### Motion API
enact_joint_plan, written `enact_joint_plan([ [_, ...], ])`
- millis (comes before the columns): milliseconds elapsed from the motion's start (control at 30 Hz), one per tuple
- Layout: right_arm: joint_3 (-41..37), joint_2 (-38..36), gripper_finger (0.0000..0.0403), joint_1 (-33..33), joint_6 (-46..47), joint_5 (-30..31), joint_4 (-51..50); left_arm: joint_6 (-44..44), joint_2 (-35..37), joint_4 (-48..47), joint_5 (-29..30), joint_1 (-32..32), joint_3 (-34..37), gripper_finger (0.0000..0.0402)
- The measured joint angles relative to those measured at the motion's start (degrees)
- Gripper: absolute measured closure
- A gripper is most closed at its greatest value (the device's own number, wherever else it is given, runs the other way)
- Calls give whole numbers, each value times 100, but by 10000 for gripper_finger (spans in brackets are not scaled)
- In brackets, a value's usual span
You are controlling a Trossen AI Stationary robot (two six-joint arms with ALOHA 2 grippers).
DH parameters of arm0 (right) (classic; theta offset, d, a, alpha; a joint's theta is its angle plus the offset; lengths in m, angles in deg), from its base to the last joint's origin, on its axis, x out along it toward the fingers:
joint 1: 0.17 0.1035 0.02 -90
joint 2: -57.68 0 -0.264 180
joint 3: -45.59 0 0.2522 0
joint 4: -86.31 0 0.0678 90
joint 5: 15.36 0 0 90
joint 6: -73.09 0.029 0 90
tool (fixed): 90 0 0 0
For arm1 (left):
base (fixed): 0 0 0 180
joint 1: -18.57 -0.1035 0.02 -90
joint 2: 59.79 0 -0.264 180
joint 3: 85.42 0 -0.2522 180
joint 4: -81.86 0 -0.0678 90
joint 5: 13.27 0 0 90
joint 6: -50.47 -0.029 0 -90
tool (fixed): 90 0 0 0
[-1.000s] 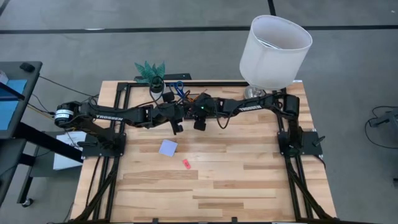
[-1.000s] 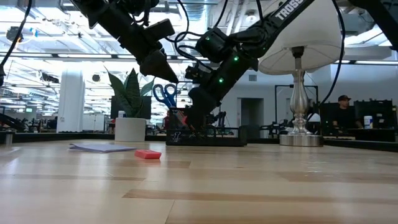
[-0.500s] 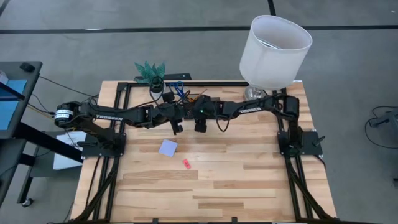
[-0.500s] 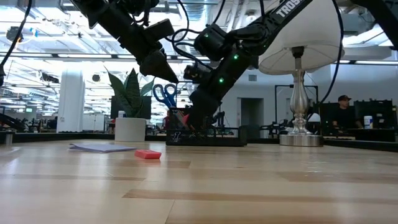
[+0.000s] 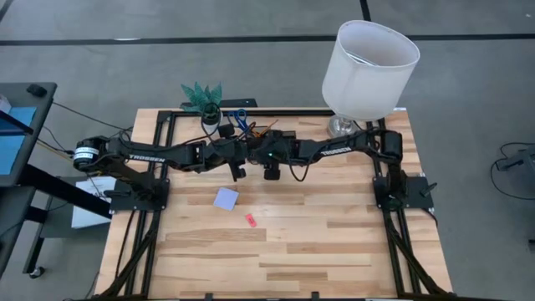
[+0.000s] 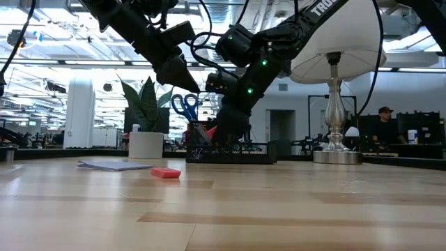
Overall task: Pick and place office supplies into organizer
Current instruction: Put the right pink eraser into the desk organizer, then put the pink eraser into the desk organizer
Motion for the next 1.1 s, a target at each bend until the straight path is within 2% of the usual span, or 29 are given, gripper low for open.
enact_joint_plan([
  [133, 0, 0, 224, 48, -124, 62, 8, 0, 0, -2, -11, 2, 0, 260],
  [233, 0, 0, 251, 43, -119, 222, 12, 2, 0, -2, -9, 2, 0, 260],
  [367, 0, 0, 309, -47, -80, 266, 13, 4, 0, -2, -7, 2, 0, 260],
  [467, 0, -2, 373, -79, -65, 239, 13, 7, 0, -2, -6, 0, 0, 260],
  [533, 0, -2, 393, -105, -52, 162, 13, 7, 0, -2, -4, 0, 0, 260],
  [733, 0, -2, 363, -105, 29, 230, 31, 7, 0, -2, -4, 0, 0, 260],
  [867, 0, -16, 356, -83, 36, 349, 27, 7, 0, -2, -2, 0, 0, 260],
  [1100, -1, -442, 357, 320, 672, 1091, -336, 7, 0, -65, 17, 0, 0, 260],
])
